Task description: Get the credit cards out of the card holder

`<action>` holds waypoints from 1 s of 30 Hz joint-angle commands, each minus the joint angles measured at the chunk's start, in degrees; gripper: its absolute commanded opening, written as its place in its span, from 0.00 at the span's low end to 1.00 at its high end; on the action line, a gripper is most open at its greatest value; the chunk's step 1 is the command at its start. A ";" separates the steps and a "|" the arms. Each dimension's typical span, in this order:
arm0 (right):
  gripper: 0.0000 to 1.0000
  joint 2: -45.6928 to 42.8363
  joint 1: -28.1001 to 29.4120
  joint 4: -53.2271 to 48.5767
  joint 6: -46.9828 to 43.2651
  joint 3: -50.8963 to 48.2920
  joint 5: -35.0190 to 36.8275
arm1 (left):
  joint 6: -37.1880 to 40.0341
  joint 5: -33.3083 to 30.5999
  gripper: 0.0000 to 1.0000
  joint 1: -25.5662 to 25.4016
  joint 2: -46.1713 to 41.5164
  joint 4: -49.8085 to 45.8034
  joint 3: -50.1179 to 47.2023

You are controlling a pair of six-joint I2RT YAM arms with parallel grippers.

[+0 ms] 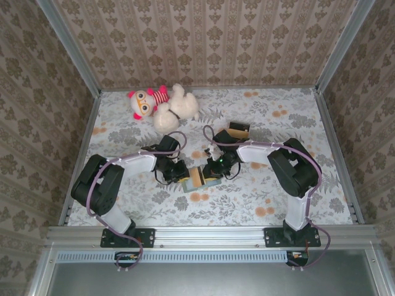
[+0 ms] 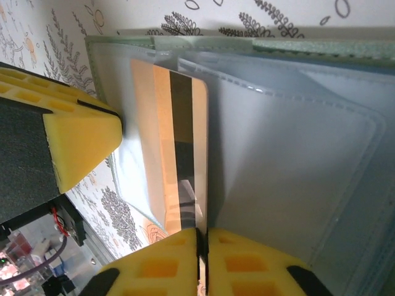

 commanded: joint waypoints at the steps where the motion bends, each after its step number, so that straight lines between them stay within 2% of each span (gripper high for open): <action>1: 0.06 -0.48 0.18 -1.90 -1.63 1.38 0.31 | -0.95 -2.29 0.15 -0.49 0.95 -3.58 0.54; 8: 0.00 -5.22 -4.48 -11.06 -10.32 1.07 7.52 | -1.07 -3.27 0.15 0.05 0.88 -4.64 -0.31; 13: 0.00 -10.51 -7.41 -17.03 -17.04 2.48 11.32 | -0.69 -3.11 0.15 0.37 -0.64 -5.84 0.46; 17: 0.00 -15.97 -7.56 -19.47 -23.49 6.44 16.06 | 0.41 -3.61 0.21 0.49 -4.02 -8.98 4.17; 20: 0.00 -18.55 -8.09 -20.24 -28.50 9.87 21.93 | 1.24 -5.06 0.28 1.22 -6.65 -13.37 7.96; 24: 0.00 -18.81 -10.23 -19.55 -34.38 13.86 29.96 | 1.82 -8.10 0.42 3.72 -10.67 -17.88 11.28; 30: 0.00 -13.97 -12.75 -19.78 -48.71 19.16 32.32 | 2.12 -9.17 0.70 10.54 -16.00 -19.14 9.73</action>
